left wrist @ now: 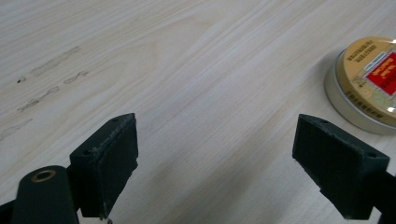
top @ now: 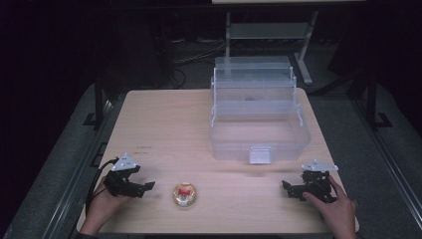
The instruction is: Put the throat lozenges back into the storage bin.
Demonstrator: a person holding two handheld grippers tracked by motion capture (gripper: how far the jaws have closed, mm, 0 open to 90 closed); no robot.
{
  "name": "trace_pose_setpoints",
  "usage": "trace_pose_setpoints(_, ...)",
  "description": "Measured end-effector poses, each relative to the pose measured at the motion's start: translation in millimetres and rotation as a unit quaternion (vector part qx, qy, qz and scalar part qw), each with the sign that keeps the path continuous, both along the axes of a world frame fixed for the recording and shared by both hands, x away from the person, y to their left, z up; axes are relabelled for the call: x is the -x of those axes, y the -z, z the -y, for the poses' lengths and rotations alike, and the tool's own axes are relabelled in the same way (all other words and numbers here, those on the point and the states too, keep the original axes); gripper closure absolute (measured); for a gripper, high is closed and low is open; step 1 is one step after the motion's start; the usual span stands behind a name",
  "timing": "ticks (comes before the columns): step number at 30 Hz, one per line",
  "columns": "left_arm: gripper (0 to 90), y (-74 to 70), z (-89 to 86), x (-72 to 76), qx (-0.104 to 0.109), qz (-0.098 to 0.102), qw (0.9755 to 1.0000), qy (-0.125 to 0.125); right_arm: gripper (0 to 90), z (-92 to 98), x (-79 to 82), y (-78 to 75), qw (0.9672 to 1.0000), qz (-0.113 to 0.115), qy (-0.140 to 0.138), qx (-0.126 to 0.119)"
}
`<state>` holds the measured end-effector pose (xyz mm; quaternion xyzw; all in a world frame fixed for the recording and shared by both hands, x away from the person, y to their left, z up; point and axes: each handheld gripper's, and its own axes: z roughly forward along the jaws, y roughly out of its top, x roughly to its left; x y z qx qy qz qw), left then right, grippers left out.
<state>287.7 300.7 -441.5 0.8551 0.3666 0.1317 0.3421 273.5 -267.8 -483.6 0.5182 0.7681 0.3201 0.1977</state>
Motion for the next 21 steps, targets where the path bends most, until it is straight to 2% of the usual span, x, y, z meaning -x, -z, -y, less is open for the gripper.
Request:
trace_pose_setpoints(7, 13.9, -6.7, 6.8, -1.4, 0.002, -0.012, 0.9999, 0.010, 0.0, 0.0, 0.0, 0.0, 1.0000, 0.000, 0.000, 0.000)
trace_pose_setpoints(13, 13.9, -11.2, 11.2, -2.2, 0.000, -0.013, 0.9997, 0.018, 0.0, 0.0, 0.0, 0.0, 1.0000, 0.000, 0.000, 0.000)
trace_pose_setpoints(17, 13.9, -15.8, 16.1, -4.1, -0.021, -0.016, 0.9993, 0.027, 0.0, 0.0, 0.0, 0.0, 1.0000, 0.000, 0.000, 0.000)
trace_pose_setpoints(21, 13.9, -18.8, 19.3, -4.1, -0.018, -0.020, 0.9991, 0.032, 0.0, 0.0, 0.0, 0.0, 1.0000, 0.000, 0.000, 0.000)
